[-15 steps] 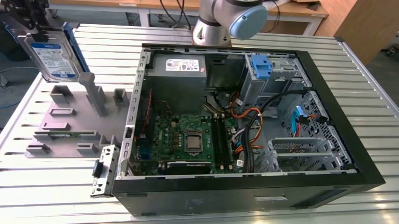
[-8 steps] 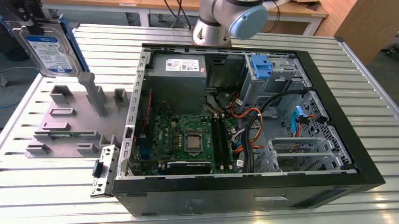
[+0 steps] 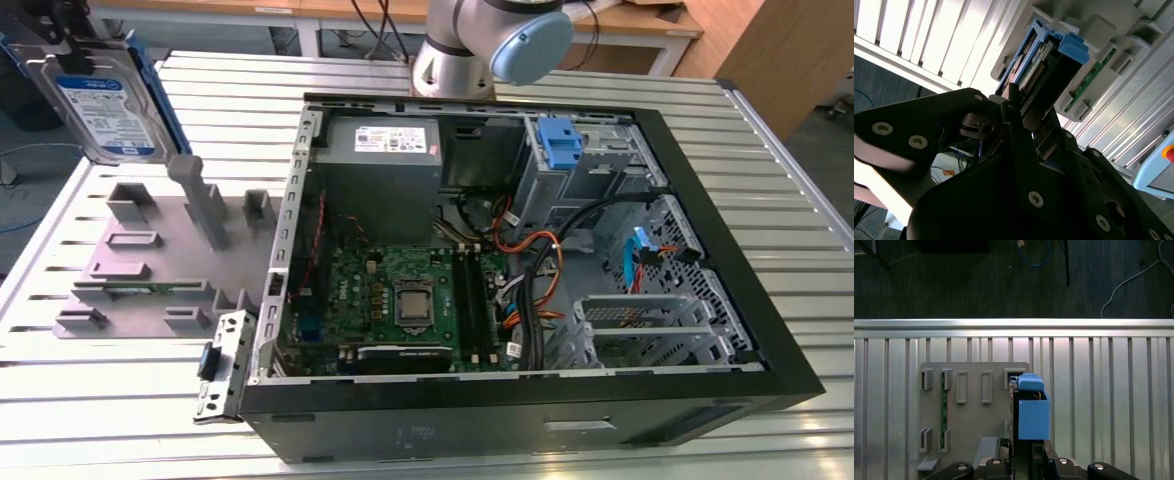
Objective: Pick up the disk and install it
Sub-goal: 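Pick up the disk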
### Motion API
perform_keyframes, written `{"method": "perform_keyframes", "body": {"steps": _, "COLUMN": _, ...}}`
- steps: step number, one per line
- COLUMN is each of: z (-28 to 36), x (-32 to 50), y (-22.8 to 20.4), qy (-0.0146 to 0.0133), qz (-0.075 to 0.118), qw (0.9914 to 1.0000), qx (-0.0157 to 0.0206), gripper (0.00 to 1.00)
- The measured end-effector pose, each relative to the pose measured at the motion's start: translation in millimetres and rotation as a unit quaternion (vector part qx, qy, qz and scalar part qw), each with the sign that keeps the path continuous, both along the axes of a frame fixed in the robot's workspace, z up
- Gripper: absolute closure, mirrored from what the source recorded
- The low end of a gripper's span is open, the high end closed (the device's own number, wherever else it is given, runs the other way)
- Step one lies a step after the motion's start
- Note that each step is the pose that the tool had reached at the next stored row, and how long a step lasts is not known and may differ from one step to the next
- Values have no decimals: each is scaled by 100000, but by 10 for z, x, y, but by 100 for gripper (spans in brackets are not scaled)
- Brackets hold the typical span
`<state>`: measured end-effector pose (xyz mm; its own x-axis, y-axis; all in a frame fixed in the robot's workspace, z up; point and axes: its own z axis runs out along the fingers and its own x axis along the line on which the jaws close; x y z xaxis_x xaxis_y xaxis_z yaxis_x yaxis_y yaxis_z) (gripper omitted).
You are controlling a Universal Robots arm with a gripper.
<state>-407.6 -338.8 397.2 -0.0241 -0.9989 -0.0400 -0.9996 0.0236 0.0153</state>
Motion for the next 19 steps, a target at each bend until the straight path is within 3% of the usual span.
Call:
{"method": "perform_keyframes", "body": {"steps": 7, "z": 98, "x": 0, "y": 0, "qy": 1, "qz": 1, "qw": 100000, "qx": -2, "gripper": 65}}
{"method": "perform_keyframes", "body": {"steps": 15, "z": 109, "x": 0, "y": 0, "qy": 5, "qz": 0, "qw": 100000, "qx": -2, "gripper": 65}}
{"method": "perform_keyframes", "body": {"steps": 19, "z": 144, "x": 0, "y": 0, "qy": 1, "qz": 0, "qw": 100000, "qx": -2, "gripper": 65}}
